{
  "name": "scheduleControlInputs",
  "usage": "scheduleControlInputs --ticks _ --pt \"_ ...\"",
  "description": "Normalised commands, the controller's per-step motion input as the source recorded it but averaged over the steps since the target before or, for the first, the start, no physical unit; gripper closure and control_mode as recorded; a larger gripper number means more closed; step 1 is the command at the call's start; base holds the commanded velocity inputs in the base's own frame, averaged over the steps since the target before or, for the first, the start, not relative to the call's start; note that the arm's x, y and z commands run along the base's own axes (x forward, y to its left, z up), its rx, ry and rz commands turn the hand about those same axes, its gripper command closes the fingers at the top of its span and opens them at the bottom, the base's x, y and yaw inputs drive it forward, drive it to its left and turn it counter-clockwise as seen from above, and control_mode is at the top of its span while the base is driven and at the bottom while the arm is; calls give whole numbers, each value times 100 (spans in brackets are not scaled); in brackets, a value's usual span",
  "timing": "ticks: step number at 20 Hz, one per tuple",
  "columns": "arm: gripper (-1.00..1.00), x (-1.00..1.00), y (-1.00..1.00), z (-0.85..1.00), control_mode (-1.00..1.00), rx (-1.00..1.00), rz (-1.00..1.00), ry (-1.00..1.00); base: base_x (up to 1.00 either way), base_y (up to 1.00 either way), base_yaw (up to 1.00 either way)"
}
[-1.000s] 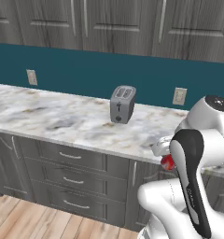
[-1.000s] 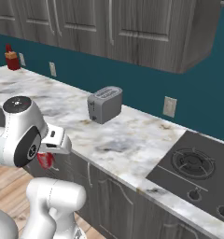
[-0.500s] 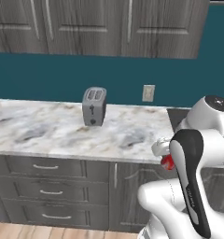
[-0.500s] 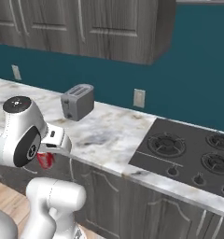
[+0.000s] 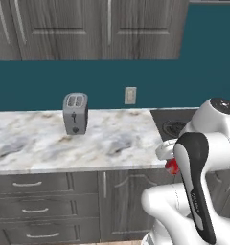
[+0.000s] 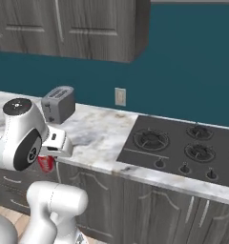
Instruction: Four empty soda cans are scattered around the kitchen. Gather all the cans and cluster them next to the stove for recycling.
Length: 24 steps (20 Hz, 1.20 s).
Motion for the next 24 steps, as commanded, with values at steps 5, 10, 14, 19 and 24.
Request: scheduleControlInputs --ticks 5,10,14,19,24 --pt "100 0 0 0 100 0 0 0 -15 -43 -15" --pt "100 0 0 0 100 0 0 0 -10 -53 -11" --pt "100 0 0 0 100 0 0 0 -6 -53 -10" --pt "100 0 0 0 100 0 0 0 -4 -53 -9" --pt "100 0 0 0 100 0 0 0 0 -50 -9"
